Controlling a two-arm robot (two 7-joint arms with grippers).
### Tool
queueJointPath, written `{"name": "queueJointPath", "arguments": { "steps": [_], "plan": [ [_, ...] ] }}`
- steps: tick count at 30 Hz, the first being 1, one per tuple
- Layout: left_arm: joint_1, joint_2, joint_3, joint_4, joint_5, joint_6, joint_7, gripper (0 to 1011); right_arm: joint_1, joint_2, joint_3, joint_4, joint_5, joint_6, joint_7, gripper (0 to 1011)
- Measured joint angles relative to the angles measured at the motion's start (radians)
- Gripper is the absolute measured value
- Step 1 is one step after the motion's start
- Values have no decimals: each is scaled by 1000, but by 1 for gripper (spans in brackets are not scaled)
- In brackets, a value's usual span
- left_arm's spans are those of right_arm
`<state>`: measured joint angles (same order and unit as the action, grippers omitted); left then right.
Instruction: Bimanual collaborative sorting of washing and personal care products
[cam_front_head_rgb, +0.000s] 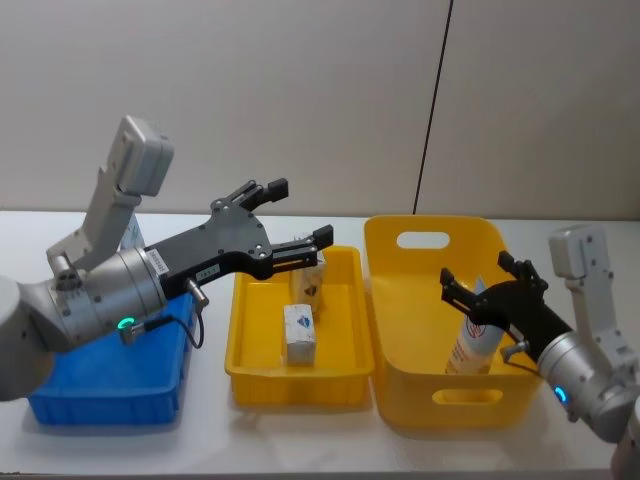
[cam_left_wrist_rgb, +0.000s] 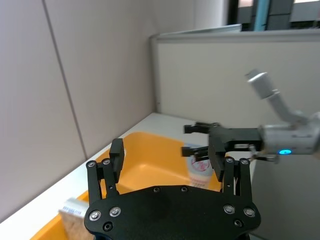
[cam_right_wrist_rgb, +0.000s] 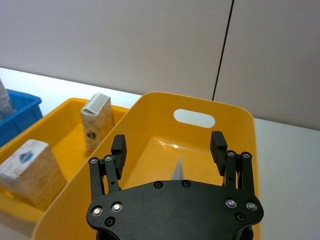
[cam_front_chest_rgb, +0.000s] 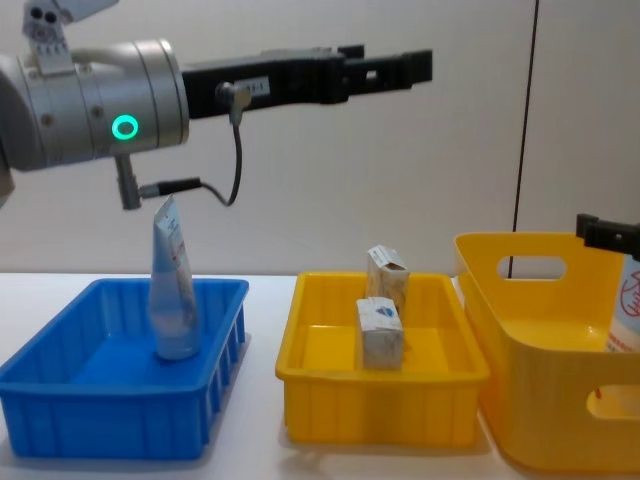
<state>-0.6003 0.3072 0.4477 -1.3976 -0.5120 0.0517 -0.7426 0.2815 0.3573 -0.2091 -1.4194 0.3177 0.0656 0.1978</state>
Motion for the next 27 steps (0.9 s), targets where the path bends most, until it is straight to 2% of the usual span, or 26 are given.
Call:
{"name": "queueJointPath", "arguments": {
  "steps": [27],
  "plan": [
    [175,36,3,-110,150,-19,352,1001,-253,-17,-14,-298,-25,-28,-112,1002]
  ]
}}
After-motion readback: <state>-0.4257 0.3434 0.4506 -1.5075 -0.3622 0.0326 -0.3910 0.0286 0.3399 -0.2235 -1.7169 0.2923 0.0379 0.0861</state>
